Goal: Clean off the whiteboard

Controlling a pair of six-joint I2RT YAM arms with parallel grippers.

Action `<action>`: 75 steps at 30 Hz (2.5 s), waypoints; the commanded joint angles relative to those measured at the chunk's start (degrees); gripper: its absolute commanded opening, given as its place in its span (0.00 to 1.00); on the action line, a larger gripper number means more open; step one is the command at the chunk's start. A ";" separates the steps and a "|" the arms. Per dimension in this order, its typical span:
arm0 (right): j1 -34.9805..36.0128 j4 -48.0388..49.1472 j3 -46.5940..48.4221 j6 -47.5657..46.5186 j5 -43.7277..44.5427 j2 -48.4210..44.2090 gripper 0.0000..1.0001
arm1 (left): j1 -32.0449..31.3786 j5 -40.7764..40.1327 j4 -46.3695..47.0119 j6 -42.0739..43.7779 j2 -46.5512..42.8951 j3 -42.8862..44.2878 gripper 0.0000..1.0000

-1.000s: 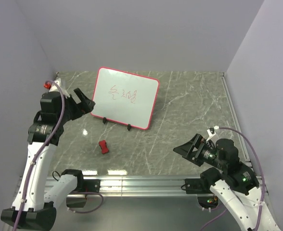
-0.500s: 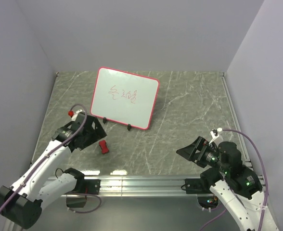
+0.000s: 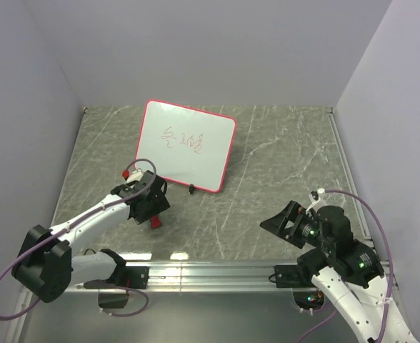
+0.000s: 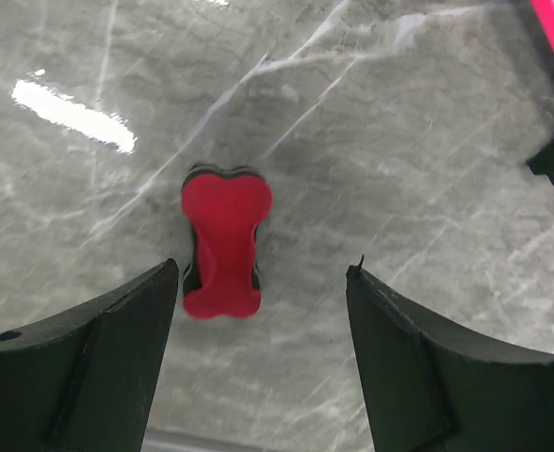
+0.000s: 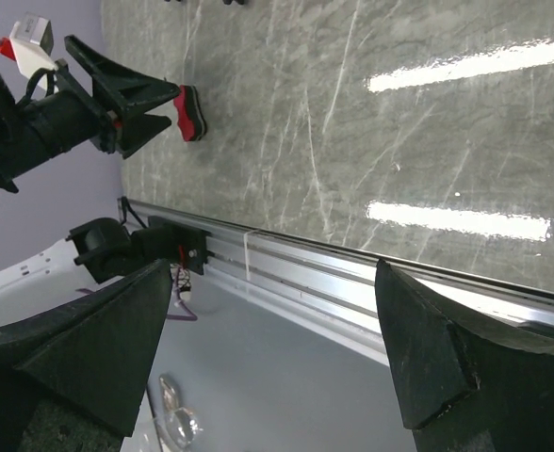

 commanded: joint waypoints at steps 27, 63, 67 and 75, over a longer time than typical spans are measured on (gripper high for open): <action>0.15 3.15 2.77 -8.78 3.09 10.17 0.95 | -0.14 0.58 11.01 1.16 9.20 -4.31 0.17; -11.80 42.27 56.80 -18.89 -18.09 94.26 0.84 | 0.66 7.52 14.16 34.29 35.74 52.20 0.00; -11.89 38.84 60.86 -21.26 -14.50 97.36 0.84 | 0.66 10.42 16.63 34.47 35.74 51.94 0.00; -12.68 36.55 63.50 -22.05 -14.39 99.73 0.75 | 0.48 11.66 17.60 33.85 36.97 52.47 0.00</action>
